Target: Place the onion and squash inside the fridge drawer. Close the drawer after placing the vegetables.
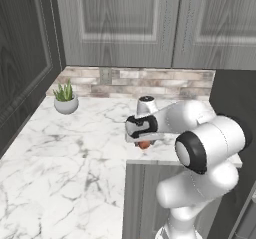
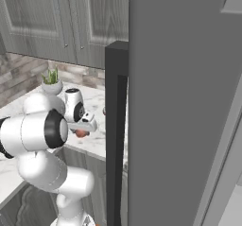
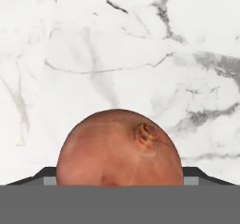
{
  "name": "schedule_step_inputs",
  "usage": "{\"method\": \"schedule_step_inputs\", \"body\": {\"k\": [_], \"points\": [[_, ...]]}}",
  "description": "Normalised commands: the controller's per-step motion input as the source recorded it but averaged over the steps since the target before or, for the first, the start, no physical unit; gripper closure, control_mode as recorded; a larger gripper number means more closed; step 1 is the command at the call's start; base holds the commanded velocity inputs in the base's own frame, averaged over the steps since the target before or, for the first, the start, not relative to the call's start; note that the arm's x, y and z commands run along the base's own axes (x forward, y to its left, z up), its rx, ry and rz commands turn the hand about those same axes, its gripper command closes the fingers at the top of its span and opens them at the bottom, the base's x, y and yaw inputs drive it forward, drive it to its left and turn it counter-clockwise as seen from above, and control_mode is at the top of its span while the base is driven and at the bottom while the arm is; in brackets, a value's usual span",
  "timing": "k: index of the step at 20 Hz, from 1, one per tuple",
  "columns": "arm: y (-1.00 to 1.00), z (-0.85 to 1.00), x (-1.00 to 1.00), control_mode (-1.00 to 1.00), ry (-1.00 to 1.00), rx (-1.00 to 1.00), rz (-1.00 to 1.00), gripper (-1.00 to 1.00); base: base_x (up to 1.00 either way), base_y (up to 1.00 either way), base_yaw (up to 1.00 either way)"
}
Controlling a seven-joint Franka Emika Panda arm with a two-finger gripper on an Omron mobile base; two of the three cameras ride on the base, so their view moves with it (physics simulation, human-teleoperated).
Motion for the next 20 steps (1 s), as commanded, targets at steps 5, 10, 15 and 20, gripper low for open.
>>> {"method": "schedule_step_inputs", "body": {"k": [5,10,15,20], "points": [[-0.01,1.00,-0.93,-1.00,-0.10,-0.02,0.00,1.00,0.00,0.00,0.00],[-0.14,1.00,-0.99,-1.00,-0.04,0.00,0.00,1.00,0.00,0.00,0.00],[-0.43,0.69,-0.95,-1.00,0.00,0.00,0.00,1.00,0.00,0.00,0.00],[-0.46,0.10,-0.91,-1.00,0.00,0.00,0.00,1.00,0.00,0.00,0.00]]}}
